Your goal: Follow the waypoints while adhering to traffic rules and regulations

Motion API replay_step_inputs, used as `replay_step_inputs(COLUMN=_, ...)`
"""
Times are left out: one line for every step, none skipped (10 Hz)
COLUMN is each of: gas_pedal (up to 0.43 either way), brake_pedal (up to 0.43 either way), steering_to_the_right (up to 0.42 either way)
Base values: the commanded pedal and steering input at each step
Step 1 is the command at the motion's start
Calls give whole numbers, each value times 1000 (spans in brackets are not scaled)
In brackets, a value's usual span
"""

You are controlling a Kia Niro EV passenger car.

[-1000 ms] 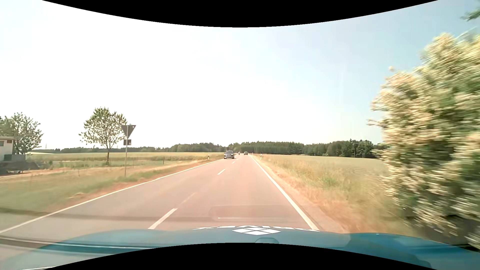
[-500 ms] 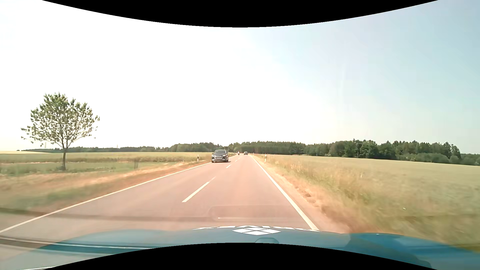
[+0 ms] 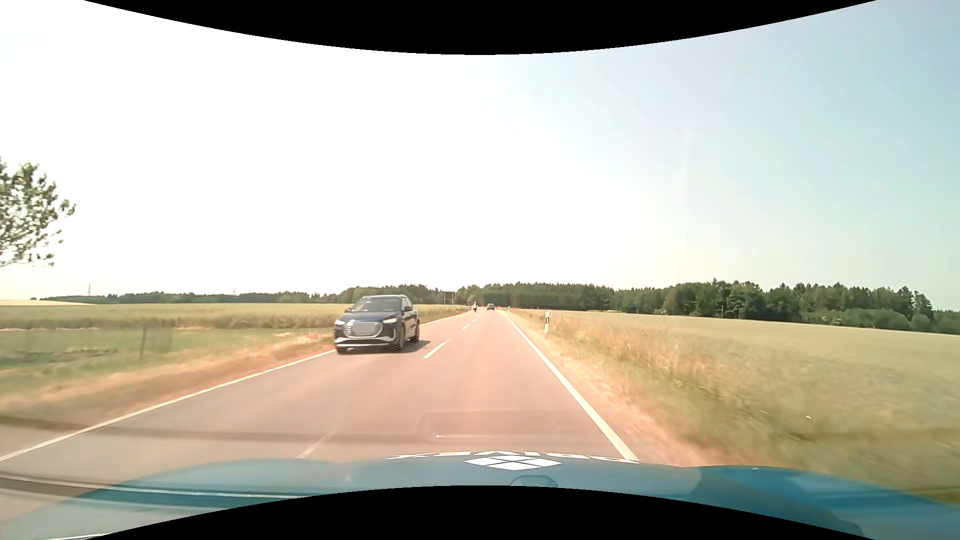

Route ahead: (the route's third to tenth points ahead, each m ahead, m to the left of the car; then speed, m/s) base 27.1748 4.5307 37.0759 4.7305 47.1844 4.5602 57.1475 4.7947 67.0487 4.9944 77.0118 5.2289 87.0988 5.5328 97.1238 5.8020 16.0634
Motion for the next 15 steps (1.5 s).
replay_step_inputs(gas_pedal=319, brake_pedal=0, steering_to_the_right=-2)
replay_step_inputs(gas_pedal=311, brake_pedal=0, steering_to_the_right=-2)
replay_step_inputs(gas_pedal=299, brake_pedal=0, steering_to_the_right=-2)
replay_step_inputs(gas_pedal=299, brake_pedal=0, steering_to_the_right=-2)
replay_step_inputs(gas_pedal=299, brake_pedal=0, steering_to_the_right=-1)
replay_step_inputs(gas_pedal=299, brake_pedal=0, steering_to_the_right=-1)
replay_step_inputs(gas_pedal=299, brake_pedal=0, steering_to_the_right=0)
replay_step_inputs(gas_pedal=299, brake_pedal=0, steering_to_the_right=0)
replay_step_inputs(gas_pedal=287, brake_pedal=0, steering_to_the_right=0)
replay_step_inputs(gas_pedal=287, brake_pedal=0, steering_to_the_right=2)
replay_step_inputs(gas_pedal=287, brake_pedal=0, steering_to_the_right=2)
replay_step_inputs(gas_pedal=287, brake_pedal=0, steering_to_the_right=2)
replay_step_inputs(gas_pedal=287, brake_pedal=0, steering_to_the_right=2)
replay_step_inputs(gas_pedal=287, brake_pedal=0, steering_to_the_right=2)
replay_step_inputs(gas_pedal=280, brake_pedal=0, steering_to_the_right=1)
